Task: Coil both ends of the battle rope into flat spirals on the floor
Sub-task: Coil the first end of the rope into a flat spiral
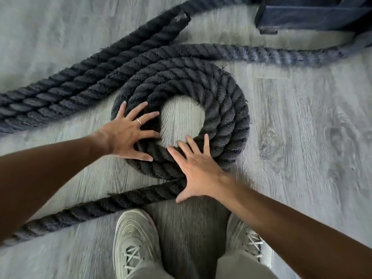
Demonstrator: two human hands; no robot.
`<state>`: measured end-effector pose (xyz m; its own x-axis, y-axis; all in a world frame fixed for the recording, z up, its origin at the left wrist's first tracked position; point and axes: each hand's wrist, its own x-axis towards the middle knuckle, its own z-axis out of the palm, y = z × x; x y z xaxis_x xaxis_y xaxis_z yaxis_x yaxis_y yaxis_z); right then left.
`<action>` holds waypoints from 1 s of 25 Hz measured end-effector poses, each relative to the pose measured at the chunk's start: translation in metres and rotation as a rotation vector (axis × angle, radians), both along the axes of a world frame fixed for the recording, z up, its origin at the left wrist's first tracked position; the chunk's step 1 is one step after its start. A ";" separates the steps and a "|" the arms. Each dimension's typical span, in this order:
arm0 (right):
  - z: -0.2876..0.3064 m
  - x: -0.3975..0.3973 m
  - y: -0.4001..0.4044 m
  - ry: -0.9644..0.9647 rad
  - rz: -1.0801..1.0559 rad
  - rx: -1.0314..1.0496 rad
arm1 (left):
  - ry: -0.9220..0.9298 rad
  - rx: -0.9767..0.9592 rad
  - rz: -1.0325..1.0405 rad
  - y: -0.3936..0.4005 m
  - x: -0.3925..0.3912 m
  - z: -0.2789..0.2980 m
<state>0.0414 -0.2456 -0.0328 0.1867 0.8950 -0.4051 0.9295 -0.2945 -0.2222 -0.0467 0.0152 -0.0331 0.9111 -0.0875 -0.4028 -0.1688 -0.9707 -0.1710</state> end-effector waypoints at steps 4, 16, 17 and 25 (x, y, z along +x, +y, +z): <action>-0.003 -0.004 0.004 -0.002 -0.021 0.018 | 0.192 0.009 0.045 0.003 0.006 0.009; 0.021 0.088 -0.026 0.037 0.191 -0.117 | -0.019 -0.041 0.387 -0.104 -0.009 -0.002; 0.021 0.079 -0.023 -0.010 0.155 -0.152 | -0.028 -0.063 0.359 -0.099 -0.008 0.000; 0.003 -0.021 -0.007 -0.027 -0.036 -0.062 | 0.041 -0.004 -0.060 0.006 0.024 0.018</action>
